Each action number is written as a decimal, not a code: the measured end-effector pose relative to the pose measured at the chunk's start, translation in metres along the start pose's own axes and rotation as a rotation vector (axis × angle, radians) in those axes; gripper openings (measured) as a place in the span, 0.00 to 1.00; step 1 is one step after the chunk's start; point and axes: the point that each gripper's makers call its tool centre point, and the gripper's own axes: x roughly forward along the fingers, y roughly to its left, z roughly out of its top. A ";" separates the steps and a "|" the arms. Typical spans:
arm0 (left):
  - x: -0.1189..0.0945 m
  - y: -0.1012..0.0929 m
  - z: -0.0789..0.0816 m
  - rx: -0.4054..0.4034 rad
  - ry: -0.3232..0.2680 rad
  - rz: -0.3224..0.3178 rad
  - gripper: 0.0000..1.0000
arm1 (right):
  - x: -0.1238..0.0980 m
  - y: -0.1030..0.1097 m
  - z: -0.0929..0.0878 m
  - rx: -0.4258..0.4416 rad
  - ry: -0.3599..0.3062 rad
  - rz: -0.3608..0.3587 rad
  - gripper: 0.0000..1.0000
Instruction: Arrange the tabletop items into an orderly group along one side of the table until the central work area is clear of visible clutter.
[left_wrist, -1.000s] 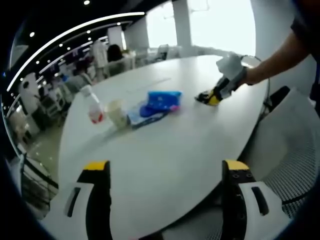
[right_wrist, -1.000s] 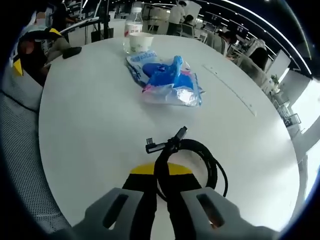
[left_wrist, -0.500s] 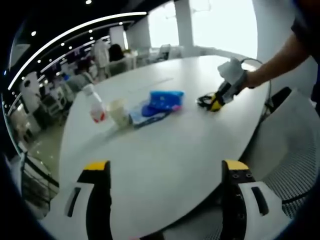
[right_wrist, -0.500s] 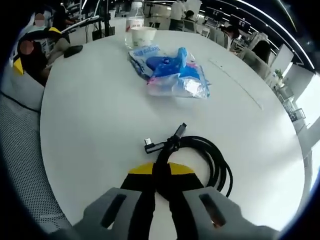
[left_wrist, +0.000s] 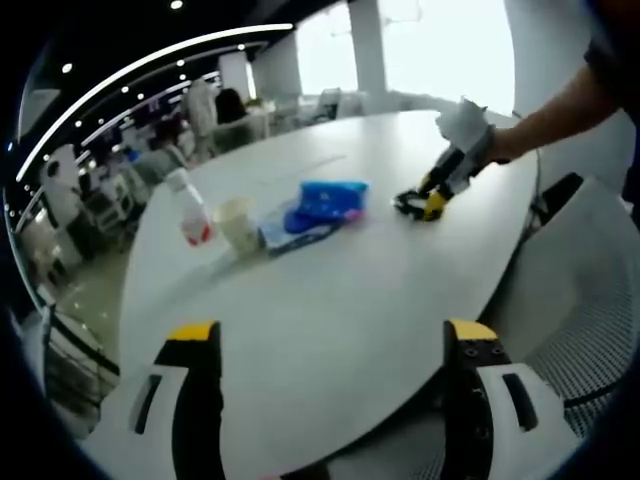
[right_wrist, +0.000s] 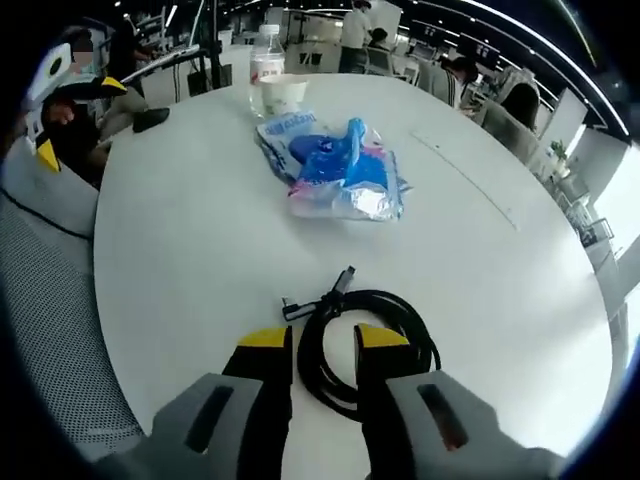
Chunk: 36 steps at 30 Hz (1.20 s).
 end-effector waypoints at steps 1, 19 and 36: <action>0.000 0.000 0.000 0.001 0.000 0.000 0.89 | -0.001 -0.003 0.003 0.000 -0.006 -0.002 0.26; -0.002 0.003 0.001 -0.006 -0.007 0.003 0.89 | -0.008 -0.024 0.061 -0.045 -0.089 -0.035 0.42; -0.002 0.006 0.001 -0.019 -0.013 0.014 0.89 | -0.002 -0.031 0.095 -0.090 -0.121 -0.026 0.48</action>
